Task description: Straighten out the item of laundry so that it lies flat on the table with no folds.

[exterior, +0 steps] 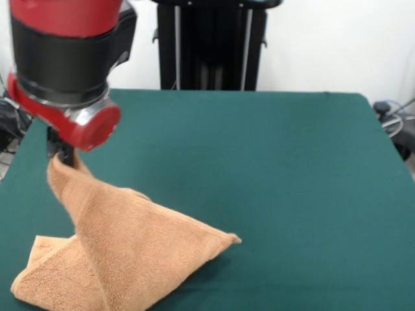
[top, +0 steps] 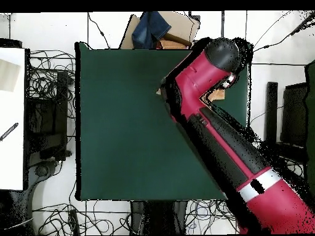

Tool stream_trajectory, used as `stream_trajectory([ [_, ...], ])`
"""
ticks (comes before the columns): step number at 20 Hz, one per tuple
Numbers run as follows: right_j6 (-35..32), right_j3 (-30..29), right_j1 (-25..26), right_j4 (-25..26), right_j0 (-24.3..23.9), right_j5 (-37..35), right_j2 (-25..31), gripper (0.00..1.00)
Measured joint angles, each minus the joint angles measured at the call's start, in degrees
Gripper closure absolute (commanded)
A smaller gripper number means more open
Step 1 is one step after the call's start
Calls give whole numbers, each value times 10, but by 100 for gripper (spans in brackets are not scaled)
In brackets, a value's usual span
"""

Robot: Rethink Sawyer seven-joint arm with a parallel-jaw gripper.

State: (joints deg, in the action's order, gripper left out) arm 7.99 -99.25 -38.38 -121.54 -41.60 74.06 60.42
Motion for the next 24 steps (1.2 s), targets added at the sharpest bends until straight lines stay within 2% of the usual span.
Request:
stream_trajectory([
  [6,0,110,58,24,20,91,17,100],
  [14,2,214,118,68,37,133,65,100],
  [20,2,203,122,80,31,122,69,100],
  [24,2,154,105,81,17,89,65,100],
])
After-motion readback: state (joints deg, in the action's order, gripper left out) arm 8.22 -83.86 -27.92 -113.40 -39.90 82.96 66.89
